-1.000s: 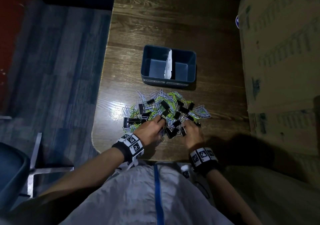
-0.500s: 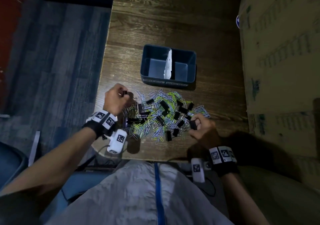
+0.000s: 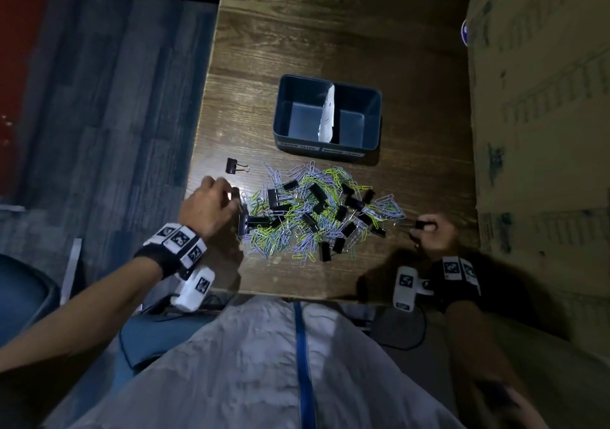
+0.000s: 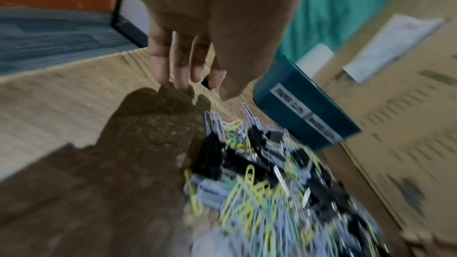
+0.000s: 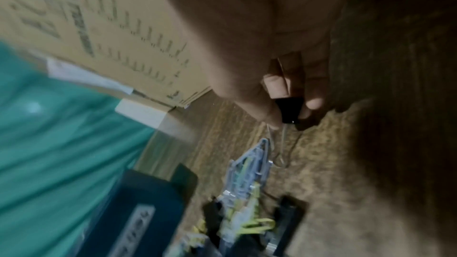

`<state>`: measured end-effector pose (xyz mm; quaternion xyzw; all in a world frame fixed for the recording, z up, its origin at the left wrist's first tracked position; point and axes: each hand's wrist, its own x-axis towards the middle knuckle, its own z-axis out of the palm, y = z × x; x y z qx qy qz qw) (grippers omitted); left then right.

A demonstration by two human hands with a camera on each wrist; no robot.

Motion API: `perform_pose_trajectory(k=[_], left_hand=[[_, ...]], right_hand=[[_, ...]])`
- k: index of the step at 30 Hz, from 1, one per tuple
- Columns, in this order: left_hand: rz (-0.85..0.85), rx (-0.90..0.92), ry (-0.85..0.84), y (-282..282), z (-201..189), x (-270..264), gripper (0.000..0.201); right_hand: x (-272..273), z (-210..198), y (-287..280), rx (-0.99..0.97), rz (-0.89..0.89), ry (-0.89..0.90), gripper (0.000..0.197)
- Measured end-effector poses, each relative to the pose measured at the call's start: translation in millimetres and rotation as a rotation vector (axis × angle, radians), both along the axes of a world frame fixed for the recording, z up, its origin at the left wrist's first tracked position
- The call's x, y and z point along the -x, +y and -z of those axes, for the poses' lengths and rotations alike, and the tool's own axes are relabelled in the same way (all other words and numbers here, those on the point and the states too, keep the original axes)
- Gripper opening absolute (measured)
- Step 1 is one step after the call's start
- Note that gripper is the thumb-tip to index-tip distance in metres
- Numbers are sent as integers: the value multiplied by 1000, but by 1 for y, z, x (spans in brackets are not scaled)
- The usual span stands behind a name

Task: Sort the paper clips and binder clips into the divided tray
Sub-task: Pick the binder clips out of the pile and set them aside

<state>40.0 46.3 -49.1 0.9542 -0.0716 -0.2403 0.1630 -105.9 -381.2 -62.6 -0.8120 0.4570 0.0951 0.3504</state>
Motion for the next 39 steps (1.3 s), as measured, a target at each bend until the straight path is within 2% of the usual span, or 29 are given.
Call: perform_pose_trajectory(k=[1,4,7,8,10,12,14,19,26,30,34,37,39], left_hand=[[58,-39,39,1,-3,9,42],[206,-113,101,0,-6,31,59],[267,-51,73,-14,-4,46,54],[266,-17,57,-19,-1,48,51],[246,49,35,-26,4,51,46],[236,98,29,-33,9,51,43],[225,132,27,-40,10,52,40],[90,204,77,-49,9,48,36],[73,226,75,-47,9,43,23],[102,237,1,-47,0,41,17],[241,200,-163,-40,-20,36,11],[310,245,-200,-25,-27,28,16],[201,346,-126,-14,-23,21,18]], right_hand=[[0,0,1,16,-7,23,33],[2,4,11,222,-118,25,33],[1,4,38,158,-182,37,21],[-2,5,48,99,-200,81,20],[-4,12,63,50,-270,140,32],[-3,17,73,8,-260,136,46],[-3,23,84,10,-260,119,49],[-15,20,104,64,-189,87,47],[-16,19,97,0,-129,88,38],[-13,6,89,59,-248,32,31],[-11,-17,79,260,-422,60,25],[-10,-25,68,224,-383,-78,19],[-9,-24,58,157,-269,-162,17]])
